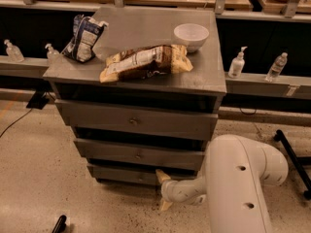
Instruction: Open bottom drawer
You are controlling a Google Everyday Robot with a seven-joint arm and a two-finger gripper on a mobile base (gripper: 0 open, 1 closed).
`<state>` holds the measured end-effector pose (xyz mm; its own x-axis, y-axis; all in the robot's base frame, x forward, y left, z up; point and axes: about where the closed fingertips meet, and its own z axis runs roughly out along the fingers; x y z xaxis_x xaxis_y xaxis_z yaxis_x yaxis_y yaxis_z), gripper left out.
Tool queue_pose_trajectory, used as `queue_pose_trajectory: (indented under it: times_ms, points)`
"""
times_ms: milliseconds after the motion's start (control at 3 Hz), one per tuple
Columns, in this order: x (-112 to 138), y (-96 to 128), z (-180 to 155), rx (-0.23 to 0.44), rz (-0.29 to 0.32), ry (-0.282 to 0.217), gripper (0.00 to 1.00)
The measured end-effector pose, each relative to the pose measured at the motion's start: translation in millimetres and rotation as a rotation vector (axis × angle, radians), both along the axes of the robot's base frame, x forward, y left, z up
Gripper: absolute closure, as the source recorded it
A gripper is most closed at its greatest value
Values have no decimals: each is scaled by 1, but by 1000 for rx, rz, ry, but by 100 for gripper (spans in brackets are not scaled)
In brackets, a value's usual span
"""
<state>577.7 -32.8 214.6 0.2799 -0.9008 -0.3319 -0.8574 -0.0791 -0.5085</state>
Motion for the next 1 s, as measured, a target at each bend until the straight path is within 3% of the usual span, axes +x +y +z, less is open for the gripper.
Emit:
queue_pose_trajectory:
  times_ms: [667, 1000]
  points:
    - [6, -10, -22, -13, -24, 46, 0]
    - [19, -15, -30, 8, -42, 41, 0]
